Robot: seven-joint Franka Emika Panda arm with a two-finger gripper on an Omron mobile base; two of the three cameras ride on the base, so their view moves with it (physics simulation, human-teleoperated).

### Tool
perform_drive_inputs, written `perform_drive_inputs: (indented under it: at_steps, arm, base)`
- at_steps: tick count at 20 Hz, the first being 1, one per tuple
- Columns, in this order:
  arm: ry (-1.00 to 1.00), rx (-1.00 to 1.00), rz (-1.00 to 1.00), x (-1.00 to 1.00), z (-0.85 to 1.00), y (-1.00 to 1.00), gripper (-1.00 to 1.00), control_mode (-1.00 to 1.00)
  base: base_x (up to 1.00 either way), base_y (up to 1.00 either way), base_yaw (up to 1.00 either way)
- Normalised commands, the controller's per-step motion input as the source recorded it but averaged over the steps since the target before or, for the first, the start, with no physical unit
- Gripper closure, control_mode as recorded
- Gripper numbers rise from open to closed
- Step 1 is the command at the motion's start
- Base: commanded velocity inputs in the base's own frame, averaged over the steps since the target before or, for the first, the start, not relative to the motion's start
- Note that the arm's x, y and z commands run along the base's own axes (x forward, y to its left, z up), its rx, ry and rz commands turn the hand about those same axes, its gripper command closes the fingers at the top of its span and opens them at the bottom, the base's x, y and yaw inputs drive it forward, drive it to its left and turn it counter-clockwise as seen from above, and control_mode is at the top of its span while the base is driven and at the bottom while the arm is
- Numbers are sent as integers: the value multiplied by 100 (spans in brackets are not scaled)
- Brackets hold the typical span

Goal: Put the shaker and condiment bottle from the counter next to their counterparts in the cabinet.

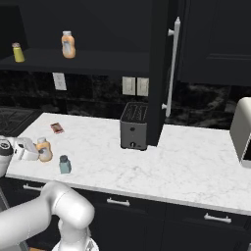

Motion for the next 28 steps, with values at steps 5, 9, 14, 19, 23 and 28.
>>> perform_drive_inputs:
  at_steps: [5,9,14,19,23,28]
  arm:
    - [-1,0,7,-27,72,0,100,-100]
    - [0,0,16,-29,73,-6,100,-100]
    - [0,0,25,-26,66,-39,100,-100]
    - [0,1,32,-31,56,-64,100,-100]
    - [-1,7,30,-43,57,-66,100,-100]
    - [0,14,21,-43,71,-71,100,-100]
  base:
    - [0,0,0]
    - [0,0,0]
    - [0,0,0]
    - [0,0,0]
    - [0,0,0]
    - [0,0,0]
